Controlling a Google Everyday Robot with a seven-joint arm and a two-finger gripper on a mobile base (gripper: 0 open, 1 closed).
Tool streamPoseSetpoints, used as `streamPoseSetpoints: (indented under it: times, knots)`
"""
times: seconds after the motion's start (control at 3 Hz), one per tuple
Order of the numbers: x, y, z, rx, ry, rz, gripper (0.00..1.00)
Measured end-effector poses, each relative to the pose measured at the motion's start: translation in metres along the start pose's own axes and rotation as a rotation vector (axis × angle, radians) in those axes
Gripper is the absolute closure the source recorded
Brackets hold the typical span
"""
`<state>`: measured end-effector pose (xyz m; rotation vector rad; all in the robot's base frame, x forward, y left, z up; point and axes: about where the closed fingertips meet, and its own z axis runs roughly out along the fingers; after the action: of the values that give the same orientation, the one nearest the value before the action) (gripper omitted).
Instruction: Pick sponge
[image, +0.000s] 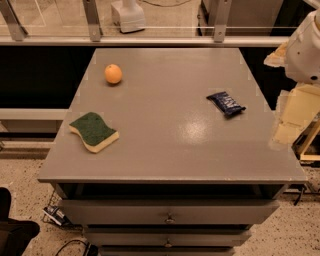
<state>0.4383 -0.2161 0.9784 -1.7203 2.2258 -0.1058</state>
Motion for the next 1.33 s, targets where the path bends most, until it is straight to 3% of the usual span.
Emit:
streamPoseSetpoints:
  times: [0.33, 0.67, 1.33]
  knots:
    - [0.000, 0.000, 0.000, 0.000, 0.000, 0.000, 0.00]
    - [-0.011, -0.006, 0.010, 0.027, -0.104, 0.025, 0.00]
    - [-0.067, -0.006, 0.059, 0.040, -0.494, 0.113, 0.00]
